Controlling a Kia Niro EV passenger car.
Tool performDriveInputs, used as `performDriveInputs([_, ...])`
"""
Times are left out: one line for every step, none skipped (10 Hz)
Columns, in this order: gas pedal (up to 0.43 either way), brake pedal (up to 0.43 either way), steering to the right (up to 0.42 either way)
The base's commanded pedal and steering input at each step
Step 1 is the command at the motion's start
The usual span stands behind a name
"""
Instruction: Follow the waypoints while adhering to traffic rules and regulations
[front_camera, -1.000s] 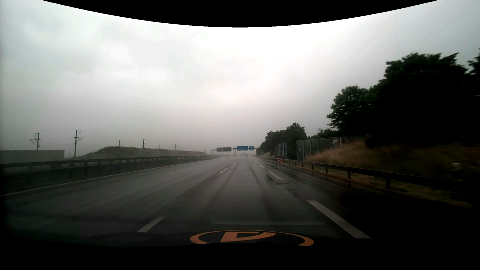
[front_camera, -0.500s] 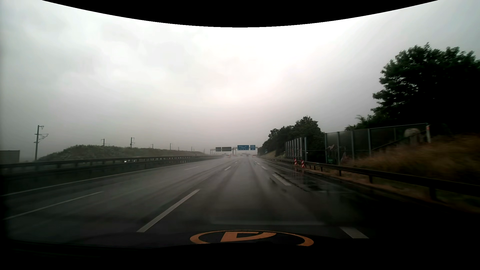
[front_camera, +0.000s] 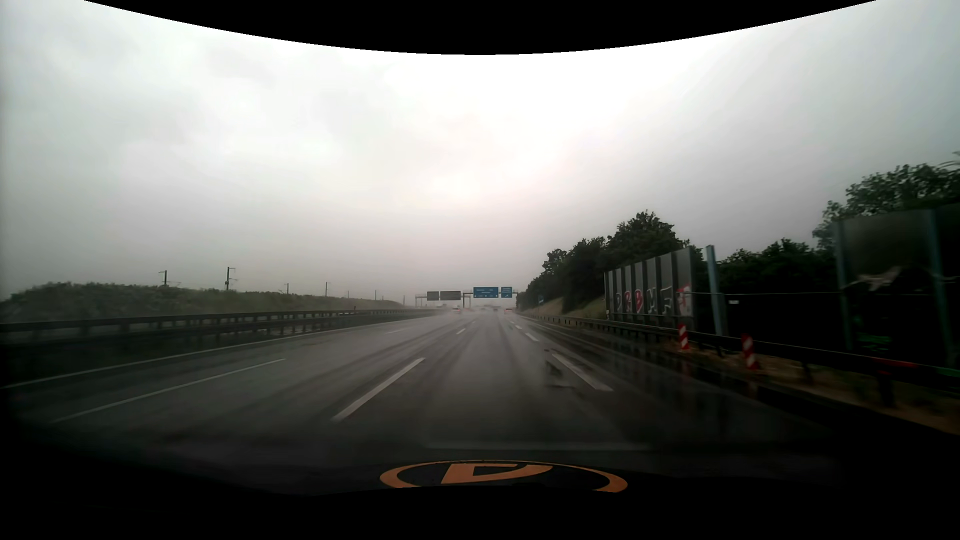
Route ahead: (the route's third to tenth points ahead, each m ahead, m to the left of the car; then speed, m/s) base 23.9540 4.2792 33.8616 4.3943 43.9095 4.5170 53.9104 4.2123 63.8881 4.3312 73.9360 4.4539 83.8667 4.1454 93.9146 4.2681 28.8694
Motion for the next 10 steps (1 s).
performDriveInputs([0.177, 0.0, -0.001])
performDriveInputs([0.177, 0.0, -0.002])
performDriveInputs([0.177, 0.0, -0.002])
performDriveInputs([0.177, 0.0, -0.001])
performDriveInputs([0.189, 0.0, -0.001])
performDriveInputs([0.197, 0.0, -0.001])
performDriveInputs([0.209, 0.0, -0.001])
performDriveInputs([0.22, 0.0, -0.001])
performDriveInputs([0.22, 0.0, -0.001])
performDriveInputs([0.22, 0.0, -0.001])
